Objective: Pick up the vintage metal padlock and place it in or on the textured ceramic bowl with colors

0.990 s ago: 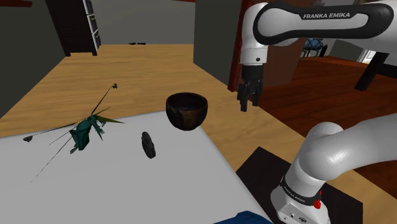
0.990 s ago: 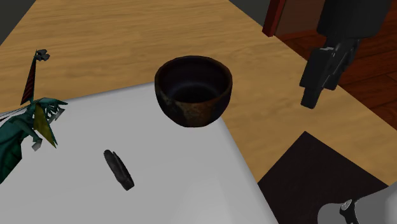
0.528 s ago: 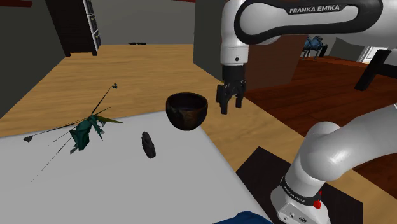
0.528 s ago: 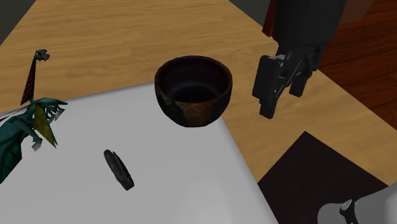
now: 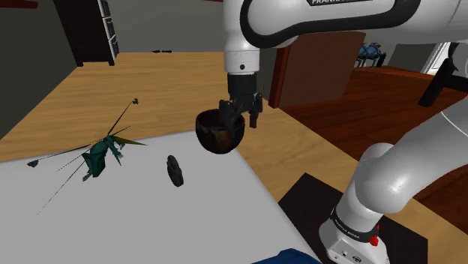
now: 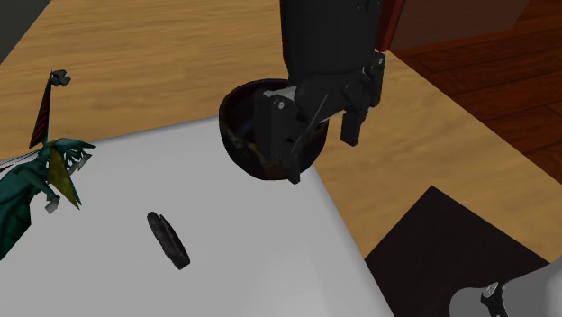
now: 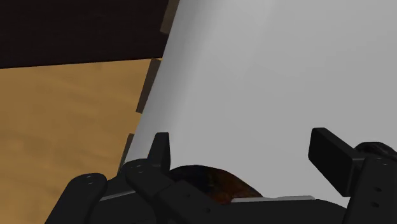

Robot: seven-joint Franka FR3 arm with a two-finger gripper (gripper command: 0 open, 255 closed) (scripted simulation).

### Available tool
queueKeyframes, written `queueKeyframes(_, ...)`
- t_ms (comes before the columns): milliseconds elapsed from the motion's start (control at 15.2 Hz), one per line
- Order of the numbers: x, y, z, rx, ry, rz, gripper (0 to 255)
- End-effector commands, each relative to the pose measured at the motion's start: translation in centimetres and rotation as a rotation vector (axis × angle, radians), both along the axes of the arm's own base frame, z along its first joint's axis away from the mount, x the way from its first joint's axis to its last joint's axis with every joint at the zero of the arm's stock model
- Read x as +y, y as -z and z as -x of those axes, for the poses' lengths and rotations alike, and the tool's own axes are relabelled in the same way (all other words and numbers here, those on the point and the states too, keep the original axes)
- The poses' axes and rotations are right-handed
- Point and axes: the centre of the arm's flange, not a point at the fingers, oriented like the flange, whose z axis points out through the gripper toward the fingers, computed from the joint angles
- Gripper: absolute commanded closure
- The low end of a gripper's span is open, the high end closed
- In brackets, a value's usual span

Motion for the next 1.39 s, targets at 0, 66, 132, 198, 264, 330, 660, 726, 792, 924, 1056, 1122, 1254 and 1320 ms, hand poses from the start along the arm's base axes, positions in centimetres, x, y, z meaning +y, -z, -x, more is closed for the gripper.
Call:
queueKeyframes(0, 2.7, 0.2, -0.7, -0.007, 0.003, 0.008, 0)
queueKeyframes(66, 4.0, 0.2, -1.2, -0.011, 0.004, 0.012, 0)
queueKeyframes(132, 5.3, 0.1, -1.6, -0.015, 0.005, 0.017, 0)
queueKeyframes(198, 6.5, 0.0, -2.1, -0.018, 0.006, 0.021, 0)
queueKeyframes(264, 7.8, 0.0, -2.6, -0.022, 0.007, 0.025, 0)
queueKeyframes(330, 9.1, -0.1, -3.1, -0.026, 0.008, 0.030, 0)
queueKeyframes(660, 15.4, -0.3, -5.5, -0.044, 0.014, 0.052, 0)
queueKeyframes(726, 16.7, -0.3, -6.0, -0.048, 0.015, 0.056, 0)
queueKeyframes(792, 18.0, -0.4, -6.4, -0.051, 0.016, 0.061, 0)
queueKeyframes(924, 19.4, -0.4, -7.0, -0.055, 0.017, 0.065, 0)
queueKeyframes(1056, 19.4, 0.7, -6.9, -0.055, 0.017, 0.065, 0)
queueKeyframes(1122, 19.4, 1.2, -6.8, -0.055, 0.017, 0.065, 0)
queueKeyframes(1254, 19.4, 2.2, -6.7, -0.055, 0.017, 0.065, 0)
queueKeyframes(1320, 19.4, 2.8, -6.6, -0.055, 0.017, 0.065, 0)
